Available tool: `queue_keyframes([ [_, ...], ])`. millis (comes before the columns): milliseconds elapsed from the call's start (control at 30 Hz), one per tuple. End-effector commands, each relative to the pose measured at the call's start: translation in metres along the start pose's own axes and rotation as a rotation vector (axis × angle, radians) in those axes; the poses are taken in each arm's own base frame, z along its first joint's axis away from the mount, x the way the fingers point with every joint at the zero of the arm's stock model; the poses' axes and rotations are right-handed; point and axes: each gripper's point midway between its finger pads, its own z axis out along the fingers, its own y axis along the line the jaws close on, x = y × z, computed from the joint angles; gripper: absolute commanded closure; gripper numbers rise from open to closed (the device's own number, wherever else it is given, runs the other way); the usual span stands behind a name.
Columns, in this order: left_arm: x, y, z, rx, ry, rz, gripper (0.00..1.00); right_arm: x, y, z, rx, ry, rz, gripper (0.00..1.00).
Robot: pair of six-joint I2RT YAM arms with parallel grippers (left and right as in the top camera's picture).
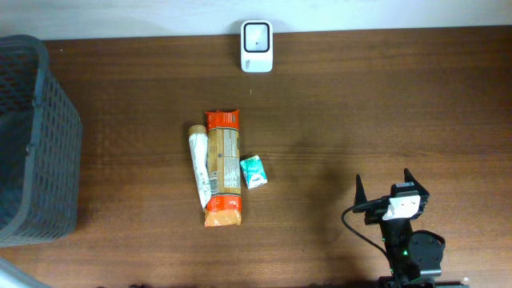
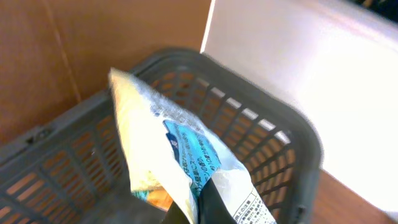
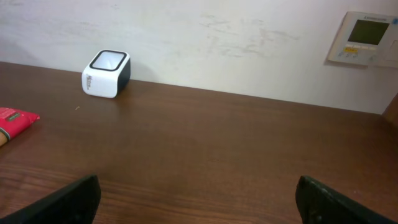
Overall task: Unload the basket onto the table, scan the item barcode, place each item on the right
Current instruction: 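Reach the left gripper into the basket and grasp the white-yellow printed bag, then carry the printed bag out and drop it right of the tissue pack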
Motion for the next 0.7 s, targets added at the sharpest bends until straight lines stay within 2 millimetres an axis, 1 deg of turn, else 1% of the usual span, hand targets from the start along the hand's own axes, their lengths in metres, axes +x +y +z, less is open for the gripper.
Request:
queue_keyframes([
  [0,-0.025,-0.041,-0.033,0.125,-0.100,0.018,1.00,0.003,0.000,0.000,0.000,0.003,-0.003,0.02],
  [33,-0.027,-0.050,-0.038,0.143,-0.111,0.032,1.00,0.003,0.000,0.000,0.000,0.003,-0.003,0.01],
  [100,-0.031,-0.077,-0.050,0.197,-0.141,0.070,1.00,0.003,0.000,0.000,0.000,0.003,-0.003,0.01],
  [167,-0.033,-0.111,-0.066,0.275,-0.170,0.113,1.00,0.003,0.000,0.000,0.000,0.003,-0.003,0.01],
  [233,-0.030,-0.137,-0.080,0.339,-0.183,0.142,1.00,0.003,0.000,0.000,0.001,0.003,-0.003,0.01],
  [300,-0.022,-0.171,-0.097,0.431,-0.178,0.174,1.00,0.003,0.000,0.000,0.001,0.003,-0.003,0.01],
  [400,-0.001,-0.209,-0.112,0.548,-0.124,0.202,1.00,0.003,0.000,0.000,0.000,0.003,-0.003,0.01],
  [467,0.026,-0.242,-0.119,0.649,-0.042,0.239,1.00,0.003,0.000,0.000,0.000,0.003,-0.003,0.02],
  [533,0.047,-0.259,-0.118,0.688,0.028,0.255,1.00,0.003,0.000,0.000,0.000,0.003,-0.003,0.01],
  [567,0.060,-0.268,-0.117,0.711,0.074,0.274,1.00,0.003,0.000,0.000,0.000,0.003,-0.003,0.02],
  [600,0.078,-0.280,-0.116,0.745,0.138,0.291,1.00,0.003,0.000,0.000,0.000,0.003,-0.003,0.01],
  [667,0.103,-0.297,-0.113,0.788,0.226,0.321,1.00,0.003,0.000,0.000,0.001,0.003,-0.003,0.01],
])
